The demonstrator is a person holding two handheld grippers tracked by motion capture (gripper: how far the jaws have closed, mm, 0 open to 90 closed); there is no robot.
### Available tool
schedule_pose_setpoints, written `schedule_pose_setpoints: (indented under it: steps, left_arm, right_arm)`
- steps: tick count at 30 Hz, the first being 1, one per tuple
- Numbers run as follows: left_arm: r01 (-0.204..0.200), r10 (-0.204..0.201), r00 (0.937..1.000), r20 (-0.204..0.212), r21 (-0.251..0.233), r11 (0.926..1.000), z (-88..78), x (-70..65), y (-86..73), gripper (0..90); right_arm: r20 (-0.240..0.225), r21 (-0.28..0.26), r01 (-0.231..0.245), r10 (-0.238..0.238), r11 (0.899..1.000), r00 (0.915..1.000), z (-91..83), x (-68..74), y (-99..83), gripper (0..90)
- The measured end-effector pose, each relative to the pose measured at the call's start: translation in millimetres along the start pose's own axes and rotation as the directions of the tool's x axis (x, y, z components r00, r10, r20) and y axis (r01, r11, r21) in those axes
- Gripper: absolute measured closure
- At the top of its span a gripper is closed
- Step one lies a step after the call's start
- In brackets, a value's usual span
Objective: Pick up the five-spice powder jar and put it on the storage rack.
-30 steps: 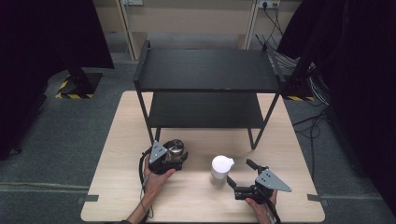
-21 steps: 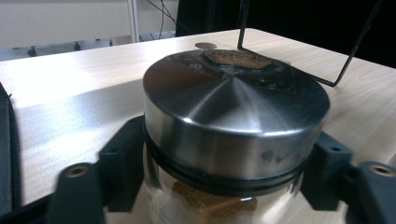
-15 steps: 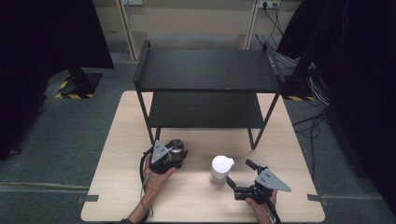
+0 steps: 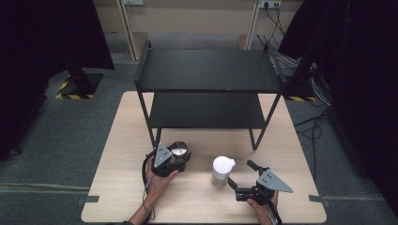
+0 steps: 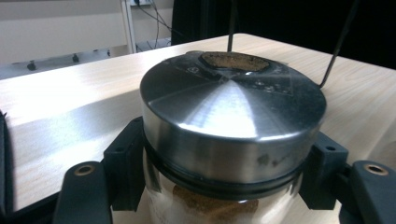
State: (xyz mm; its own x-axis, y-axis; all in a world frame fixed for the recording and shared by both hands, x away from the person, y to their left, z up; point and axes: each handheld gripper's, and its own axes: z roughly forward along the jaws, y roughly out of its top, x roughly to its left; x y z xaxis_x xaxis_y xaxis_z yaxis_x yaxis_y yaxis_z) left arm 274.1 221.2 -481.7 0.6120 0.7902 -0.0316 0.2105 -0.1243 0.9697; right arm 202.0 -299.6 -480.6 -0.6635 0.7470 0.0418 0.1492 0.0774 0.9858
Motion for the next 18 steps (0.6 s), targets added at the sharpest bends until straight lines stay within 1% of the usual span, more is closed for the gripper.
schedule_pose_setpoints:
  steps: [2, 8, 12, 16, 18]
  left_arm:
    - [0.003, -0.002, 1.0, 0.005, -0.016, 0.9999, -3.4, -0.8, 2.3, 30.7]
    - [0.0, 0.001, 0.9998, 0.018, -0.027, 0.9996, -8.0, 0.3, 5.3, 30.7]
    - [0.0, 0.001, 0.9994, 0.035, -0.031, 0.9995, -11.5, 2.0, 9.0, 30.7]
    - [-0.007, 0.008, 0.9989, 0.046, -0.03, 0.9995, -14.6, 1.1, 14.3, 30.7]
    - [-0.011, 0.013, 0.9983, 0.057, -0.03, 0.9995, -16.1, 1.7, 17.2, 30.7]
  right_arm:
    - [0.001, 0.0, 0.0, 0.0, 1.0, 1.0, -0.1, 0.1, 0.0, 0.9]
    - [0.002, -0.001, 0.001, -0.001, 1.0, 1.0, -0.2, 0.3, 0.0, 0.9]
    - [0.003, -0.001, 0.0, 0.0, 1.0, 1.0, -0.3, 0.2, 0.0, 0.9]
    - [0.002, -0.001, -0.001, 0.001, 1.0, 1.0, -0.4, 0.1, 0.0, 0.9]
    - [0.002, -0.001, -0.001, 0.001, 1.0, 1.0, -0.5, 0.2, 0.1, 0.8]
